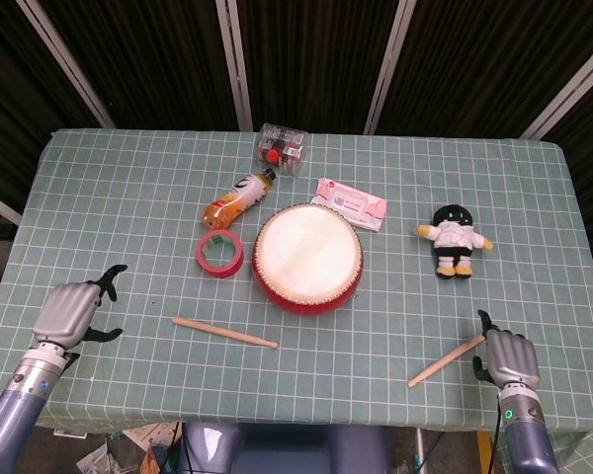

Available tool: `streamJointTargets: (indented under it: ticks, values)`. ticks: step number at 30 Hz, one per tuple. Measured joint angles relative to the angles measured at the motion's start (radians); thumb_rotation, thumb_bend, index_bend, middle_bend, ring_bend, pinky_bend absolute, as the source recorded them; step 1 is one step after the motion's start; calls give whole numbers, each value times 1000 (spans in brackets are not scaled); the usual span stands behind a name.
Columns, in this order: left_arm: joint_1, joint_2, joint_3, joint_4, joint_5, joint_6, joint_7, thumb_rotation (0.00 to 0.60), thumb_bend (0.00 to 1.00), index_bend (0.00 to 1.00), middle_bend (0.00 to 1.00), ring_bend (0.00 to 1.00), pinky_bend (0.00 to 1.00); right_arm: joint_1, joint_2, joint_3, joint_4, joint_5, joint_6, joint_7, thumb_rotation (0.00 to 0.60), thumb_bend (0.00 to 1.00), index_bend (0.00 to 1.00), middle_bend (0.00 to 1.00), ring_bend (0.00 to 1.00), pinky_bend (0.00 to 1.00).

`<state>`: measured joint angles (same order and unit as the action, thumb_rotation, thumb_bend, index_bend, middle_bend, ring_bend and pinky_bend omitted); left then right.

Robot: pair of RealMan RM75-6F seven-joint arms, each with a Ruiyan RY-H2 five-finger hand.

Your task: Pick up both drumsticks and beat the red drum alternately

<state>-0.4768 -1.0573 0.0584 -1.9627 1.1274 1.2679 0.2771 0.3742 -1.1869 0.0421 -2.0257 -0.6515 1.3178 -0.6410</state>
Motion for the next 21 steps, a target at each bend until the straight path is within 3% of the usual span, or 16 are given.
streamJointTargets:
  ticks: [7, 12, 16, 21]
  values:
    - [84, 26, 23, 63, 141, 75, -120, 600, 88, 38, 76, 118, 285, -24, 39, -12, -4, -122, 18, 60, 600, 500, 0, 119, 77, 69]
    - [173, 33, 38, 169, 233, 183, -215, 600, 85, 14, 0, 4, 32, -60, 75, -36, 17, -306, 40, 151, 600, 434, 0, 9, 1, 21]
    - [235, 45, 51, 240, 263, 224, -287, 600, 72, 0, 0, 0, 0, -107, 100, -70, 78, -527, 94, 242, 600, 343, 0, 0, 0, 0]
    - [294, 51, 58, 333, 296, 281, -349, 600, 66, 0, 0, 0, 0, -179, 118, -115, 206, -741, 190, 339, 600, 319, 0, 0, 0, 0]
